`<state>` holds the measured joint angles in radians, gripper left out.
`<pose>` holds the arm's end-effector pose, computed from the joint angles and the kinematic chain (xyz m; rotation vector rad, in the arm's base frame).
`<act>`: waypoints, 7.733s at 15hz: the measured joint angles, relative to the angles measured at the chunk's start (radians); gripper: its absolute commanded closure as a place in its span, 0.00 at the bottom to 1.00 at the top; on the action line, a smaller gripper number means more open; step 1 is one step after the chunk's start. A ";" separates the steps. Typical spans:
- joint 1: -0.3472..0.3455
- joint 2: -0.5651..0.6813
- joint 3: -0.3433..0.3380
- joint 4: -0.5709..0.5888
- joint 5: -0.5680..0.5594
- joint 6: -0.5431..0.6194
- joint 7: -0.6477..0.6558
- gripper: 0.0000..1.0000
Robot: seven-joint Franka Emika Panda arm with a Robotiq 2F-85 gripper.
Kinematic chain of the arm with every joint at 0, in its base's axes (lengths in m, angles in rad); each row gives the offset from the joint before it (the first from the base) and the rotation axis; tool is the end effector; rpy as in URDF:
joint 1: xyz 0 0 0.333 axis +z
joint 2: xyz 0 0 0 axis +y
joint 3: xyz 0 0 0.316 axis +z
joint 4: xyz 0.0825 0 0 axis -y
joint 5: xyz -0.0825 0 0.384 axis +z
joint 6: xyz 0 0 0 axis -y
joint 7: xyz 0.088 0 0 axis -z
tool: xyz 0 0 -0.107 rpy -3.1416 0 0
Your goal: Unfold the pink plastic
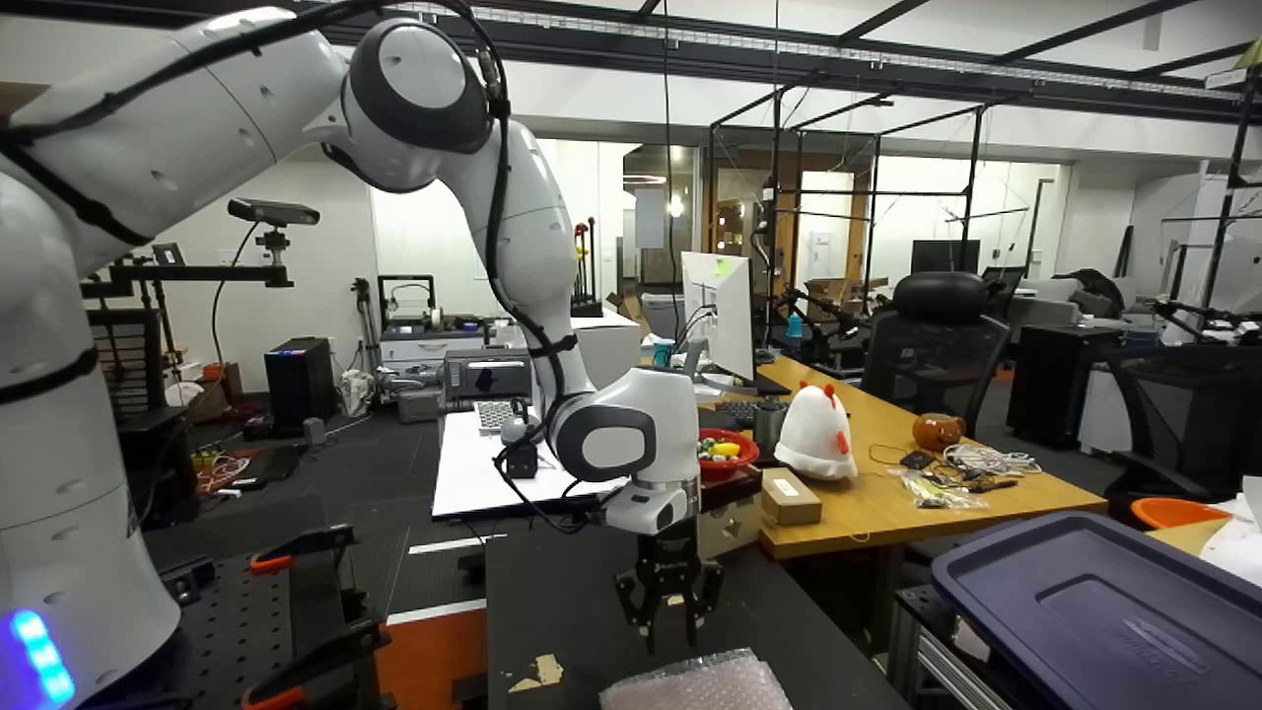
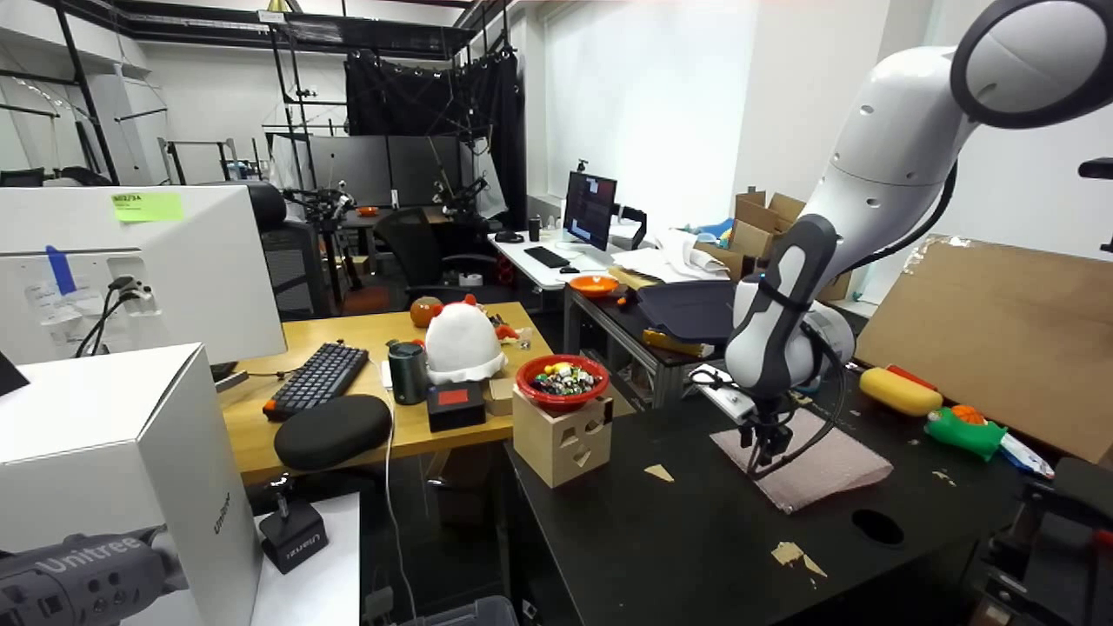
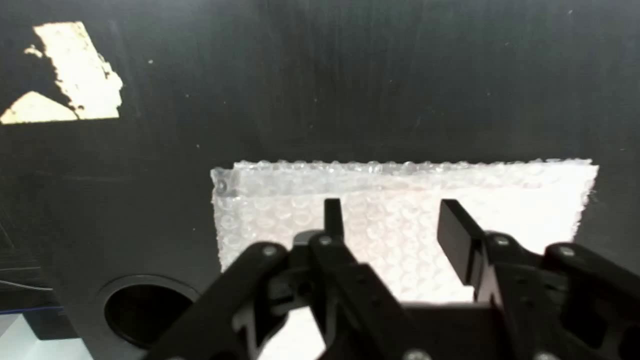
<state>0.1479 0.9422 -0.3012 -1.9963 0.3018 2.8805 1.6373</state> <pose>0.5456 -0.1163 0.0062 1.6744 -2.5132 0.1820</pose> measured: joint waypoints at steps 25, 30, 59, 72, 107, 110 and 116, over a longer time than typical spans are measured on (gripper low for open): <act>-0.028 0.085 -0.013 0.069 0.000 0.018 0.000 0.73; -0.012 0.076 -0.020 0.069 0.000 0.019 0.000 0.38; -0.012 -0.009 0.039 0.074 0.000 0.143 -0.096 0.99; -0.497 -0.252 0.766 0.000 0.289 0.129 -0.638 0.99; -0.594 -0.311 0.167 -0.264 1.502 -0.966 -1.577 0.99; -0.573 -0.292 0.115 -0.287 1.538 -0.990 -1.577 0.99; -0.568 -0.251 0.085 -0.310 1.600 -1.110 -1.632 0.99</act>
<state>-0.4203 0.6908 -0.2166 -2.3060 1.9017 1.7710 0.0057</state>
